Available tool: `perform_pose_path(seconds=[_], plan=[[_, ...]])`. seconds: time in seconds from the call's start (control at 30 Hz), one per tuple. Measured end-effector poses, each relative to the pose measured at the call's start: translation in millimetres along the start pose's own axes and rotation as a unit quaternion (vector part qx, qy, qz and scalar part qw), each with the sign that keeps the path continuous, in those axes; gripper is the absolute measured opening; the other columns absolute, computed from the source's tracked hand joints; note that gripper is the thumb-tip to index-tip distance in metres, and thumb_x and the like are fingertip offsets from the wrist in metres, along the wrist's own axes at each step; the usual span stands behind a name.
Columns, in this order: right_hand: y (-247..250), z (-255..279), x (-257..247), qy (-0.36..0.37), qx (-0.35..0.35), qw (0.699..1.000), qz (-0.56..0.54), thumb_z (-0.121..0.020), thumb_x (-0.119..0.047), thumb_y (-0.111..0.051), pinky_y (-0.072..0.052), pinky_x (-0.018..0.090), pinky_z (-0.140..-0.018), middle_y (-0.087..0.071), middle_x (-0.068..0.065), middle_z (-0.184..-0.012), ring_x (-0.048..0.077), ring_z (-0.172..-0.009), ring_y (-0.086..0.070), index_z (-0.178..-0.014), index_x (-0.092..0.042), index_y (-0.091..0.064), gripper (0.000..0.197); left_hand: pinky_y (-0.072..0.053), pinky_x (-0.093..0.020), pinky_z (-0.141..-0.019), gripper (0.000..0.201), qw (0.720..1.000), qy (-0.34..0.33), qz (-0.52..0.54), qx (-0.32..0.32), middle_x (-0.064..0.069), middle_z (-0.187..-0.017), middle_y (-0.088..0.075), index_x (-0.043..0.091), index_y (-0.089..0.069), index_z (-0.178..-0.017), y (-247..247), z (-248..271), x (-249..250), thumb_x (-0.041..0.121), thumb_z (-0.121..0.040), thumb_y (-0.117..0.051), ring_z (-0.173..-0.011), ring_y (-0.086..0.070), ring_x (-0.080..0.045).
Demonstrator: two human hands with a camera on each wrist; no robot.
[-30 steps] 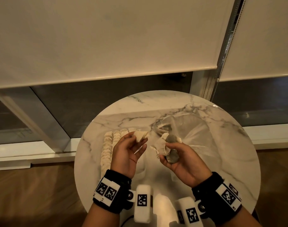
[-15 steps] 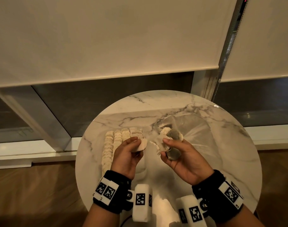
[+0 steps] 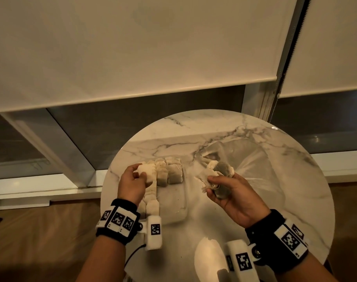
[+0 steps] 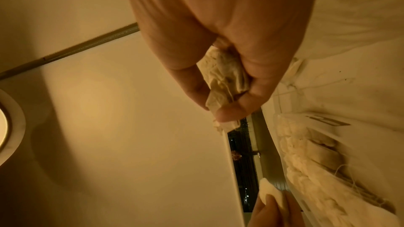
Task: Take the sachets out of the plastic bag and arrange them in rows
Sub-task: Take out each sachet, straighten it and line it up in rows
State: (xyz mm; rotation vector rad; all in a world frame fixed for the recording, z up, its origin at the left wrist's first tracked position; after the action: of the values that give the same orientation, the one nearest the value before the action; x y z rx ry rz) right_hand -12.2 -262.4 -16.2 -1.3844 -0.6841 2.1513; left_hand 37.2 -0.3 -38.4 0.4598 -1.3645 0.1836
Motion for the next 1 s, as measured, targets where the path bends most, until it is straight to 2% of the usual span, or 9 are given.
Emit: perform_pose_path(seconds=[0.07, 0.17, 0.23, 0.3, 0.37, 0.43, 0.57, 0.8, 1.0], plan=[[1.8, -1.2, 0.2, -0.001, 0.000, 1.000, -0.001, -0.076, 0.006, -0.069, -0.057, 0.027, -0.058, -0.066, 0.011, -0.080, 0.020, -0.067, -0.064, -0.104, -0.005, -0.064, 0.031, -0.059, -0.036, -0.078, 0.023, 0.999, 0.005, -0.013, -0.031, -0.011, -0.107, -0.066, 0.010, -0.062, -0.114, -3.0, -5.1, 0.4, -0.001, -0.098, -0.050, -0.091, -0.066, -0.022], [4.0, -2.0, -0.5, 0.001, 0.002, 1.000, -0.001, -0.081, 0.009, -0.066, -0.058, 0.027, -0.059, -0.066, 0.009, -0.076, 0.020, -0.065, -0.064, -0.100, -0.005, -0.063, 0.024, -0.058, -0.041, -0.080, 0.018, 0.995, 0.007, -0.066, -0.073, -0.010, -0.091, -0.069, 0.013, -0.067, -0.090, -10.8, -13.4, -1.3, 0.002, -0.094, -0.053, -0.086, -0.065, -0.025], [4.8, -2.1, -1.3, 0.002, 0.001, 1.000, -0.001, -0.082, 0.009, -0.066, -0.058, 0.027, -0.059, -0.066, 0.009, -0.076, 0.020, -0.066, -0.064, -0.100, -0.005, -0.063, 0.023, -0.053, -0.036, -0.072, 0.011, 0.986, -0.001, -0.143, -0.090, -0.005, -0.084, -0.070, 0.018, -0.069, -0.085, -15.7, -22.0, -3.6, 0.013, -0.090, -0.061, -0.084, -0.066, -0.027], [6.8, -2.0, -2.1, 0.003, 0.002, 1.000, 0.000, -0.082, 0.009, -0.065, -0.058, 0.028, -0.059, -0.065, 0.010, -0.076, 0.021, -0.068, -0.064, -0.102, -0.004, -0.062, 0.024, -0.052, -0.034, -0.072, 0.003, 0.970, -0.007, -0.219, -0.107, -0.002, -0.083, -0.072, 0.023, -0.071, -0.081, -20.9, -33.1, -7.9, 0.023, -0.084, -0.069, -0.083, -0.067, -0.027], [9.0, -1.4, -3.3, 0.004, 0.005, 1.000, 0.000, -0.082, 0.010, -0.065, -0.058, 0.028, -0.059, -0.065, 0.010, -0.076, 0.021, -0.069, -0.063, -0.103, -0.004, -0.062, 0.025, -0.050, -0.028, -0.069, 0.006, 0.943, -0.019, -0.306, -0.134, 0.001, -0.082, -0.071, 0.026, -0.069, -0.079, -27.2, -39.3, -7.5, 0.025, -0.083, -0.072, -0.076, -0.064, -0.020], [10.1, -0.7, -4.1, 0.005, 0.005, 1.000, 0.000, -0.083, 0.009, -0.065, -0.057, 0.028, -0.058, -0.065, 0.010, -0.077, 0.022, -0.069, -0.063, -0.104, -0.003, -0.062, 0.025, -0.045, -0.023, -0.063, 0.007, 0.911, -0.021, -0.381, -0.160, 0.003, -0.083, -0.069, 0.024, -0.067, -0.082, -33.1, -44.3, -7.1, 0.022, -0.086, -0.073, -0.071, -0.061, -0.014], [11.6, -0.7, -4.4, 0.003, 0.009, 1.000, -0.002, -0.082, 0.010, -0.066, -0.058, 0.029, -0.058, -0.065, 0.011, -0.078, 0.022, -0.071, -0.064, -0.107, -0.002, -0.062, 0.027, -0.047, -0.023, -0.075, 0.014, 0.861, -0.018, -0.473, -0.186, -0.002, -0.100, -0.071, 0.021, -0.072, -0.100, -40.9, -55.9, -6.7, 0.026, -0.088, -0.072, -0.083, -0.061, -0.016], [13.3, -1.4, -4.0, 0.002, 0.008, 1.000, 0.003, -0.083, 0.010, -0.066, -0.057, 0.029, -0.058, -0.066, 0.012, -0.080, 0.023, -0.072, -0.064, -0.113, -0.001, -0.062, 0.032, -0.054, -0.029, -0.080, 0.015, 0.803, -0.057, -0.570, -0.163, -0.005, -0.106, -0.072, 0.019, -0.075, -0.103, -54.0, -66.3, 2.7, 0.021, -0.090, -0.067, -0.095, -0.066, -0.024], [14.3, 0.2, -4.4, 0.000, 0.015, 1.000, 0.007, -0.082, 0.011, -0.066, -0.058, 0.029, -0.058, -0.066, 0.015, -0.087, 0.026, -0.074, -0.064, -0.112, -0.001, -0.063, 0.032, -0.058, -0.038, -0.081, 0.019, 0.726, -0.096, -0.665, -0.151, -0.008, -0.103, -0.071, 0.018, -0.072, -0.102, -60.1, -68.0, 7.3, 0.017, -0.086, -0.062, -0.091, -0.069, -0.030]])
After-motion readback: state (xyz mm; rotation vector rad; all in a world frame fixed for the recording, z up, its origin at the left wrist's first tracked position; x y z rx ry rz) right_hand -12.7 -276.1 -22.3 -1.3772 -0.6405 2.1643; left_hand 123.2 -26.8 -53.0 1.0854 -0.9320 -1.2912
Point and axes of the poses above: each hand's wrist, its own z-axis away from the middle knuckle, its own y-axis out of the back of the hand, x = y × z, the point moved 3 cm from there along -z, towards the middle knuckle
